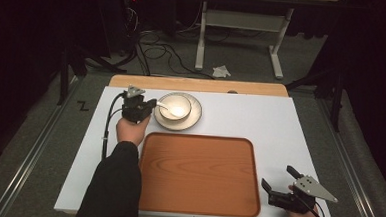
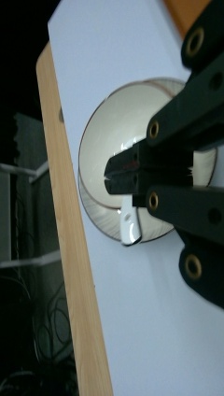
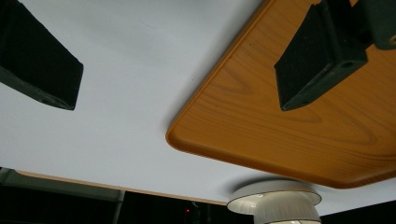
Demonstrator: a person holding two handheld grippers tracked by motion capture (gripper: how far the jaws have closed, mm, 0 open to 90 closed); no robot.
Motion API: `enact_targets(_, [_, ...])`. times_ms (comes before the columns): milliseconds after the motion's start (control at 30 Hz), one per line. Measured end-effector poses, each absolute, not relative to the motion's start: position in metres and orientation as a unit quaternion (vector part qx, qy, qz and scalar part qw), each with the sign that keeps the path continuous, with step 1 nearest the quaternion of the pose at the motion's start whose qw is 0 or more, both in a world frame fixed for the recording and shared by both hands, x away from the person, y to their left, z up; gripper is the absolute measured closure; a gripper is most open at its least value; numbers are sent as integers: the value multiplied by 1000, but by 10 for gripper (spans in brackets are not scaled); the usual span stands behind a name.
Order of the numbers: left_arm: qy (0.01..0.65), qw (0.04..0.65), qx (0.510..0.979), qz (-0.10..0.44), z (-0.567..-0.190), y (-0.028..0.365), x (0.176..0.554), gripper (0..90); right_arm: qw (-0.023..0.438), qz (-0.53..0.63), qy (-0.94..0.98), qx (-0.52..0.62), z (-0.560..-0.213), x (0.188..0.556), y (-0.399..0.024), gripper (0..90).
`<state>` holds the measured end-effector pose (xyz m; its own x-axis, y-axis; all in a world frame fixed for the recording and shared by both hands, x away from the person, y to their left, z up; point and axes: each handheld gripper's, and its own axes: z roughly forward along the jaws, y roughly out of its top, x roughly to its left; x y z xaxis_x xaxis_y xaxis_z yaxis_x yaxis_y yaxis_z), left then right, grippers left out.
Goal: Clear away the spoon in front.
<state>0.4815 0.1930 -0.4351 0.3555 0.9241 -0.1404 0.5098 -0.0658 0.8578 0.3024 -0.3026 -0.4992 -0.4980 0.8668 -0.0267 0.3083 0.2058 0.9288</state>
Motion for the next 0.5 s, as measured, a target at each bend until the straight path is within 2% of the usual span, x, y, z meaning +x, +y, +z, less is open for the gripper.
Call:
enact_targets(233, [560,392,686,251,-443,184,518,900,284,485,719,409,-500,302,-304,16])
enact_targets(400, [576,381,680,246,-452,188,525,900,282,487,718,409,-500,302,-305,16])
enact_targets(500, [570,368,694,242,-455,186,524,900,280,489,719,406,-500,303,-305,16])
